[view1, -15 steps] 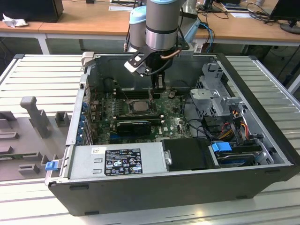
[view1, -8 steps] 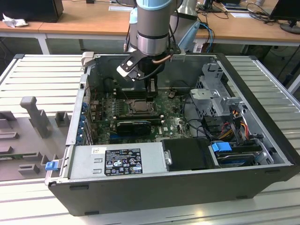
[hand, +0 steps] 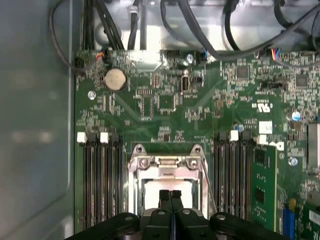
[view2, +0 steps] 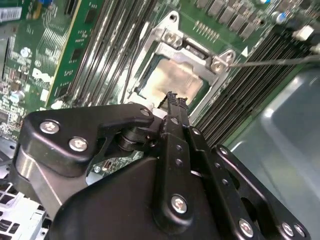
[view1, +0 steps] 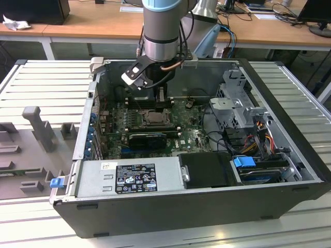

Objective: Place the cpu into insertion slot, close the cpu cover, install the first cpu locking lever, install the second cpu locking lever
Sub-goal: 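Close the cpu cover, then install the first cpu locking lever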

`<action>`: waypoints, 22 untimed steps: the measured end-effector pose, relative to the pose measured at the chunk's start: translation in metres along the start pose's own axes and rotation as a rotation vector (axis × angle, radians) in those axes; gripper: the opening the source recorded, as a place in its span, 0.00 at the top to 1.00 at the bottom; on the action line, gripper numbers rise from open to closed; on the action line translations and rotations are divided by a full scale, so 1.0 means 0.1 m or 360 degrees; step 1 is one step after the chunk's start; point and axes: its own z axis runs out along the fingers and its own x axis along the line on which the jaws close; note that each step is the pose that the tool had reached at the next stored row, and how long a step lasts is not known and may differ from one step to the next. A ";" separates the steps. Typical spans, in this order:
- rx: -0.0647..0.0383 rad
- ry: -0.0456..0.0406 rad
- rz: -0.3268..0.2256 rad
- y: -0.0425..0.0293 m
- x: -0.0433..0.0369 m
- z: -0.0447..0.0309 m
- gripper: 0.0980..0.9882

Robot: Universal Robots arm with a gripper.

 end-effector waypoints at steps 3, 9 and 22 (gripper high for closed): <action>0.0000 0.0000 0.0000 -0.050 0.000 0.000 0.99; 0.0000 0.0000 0.0000 -0.097 -0.001 -0.004 0.99; 0.0000 0.0000 0.0000 -0.097 -0.001 -0.059 0.99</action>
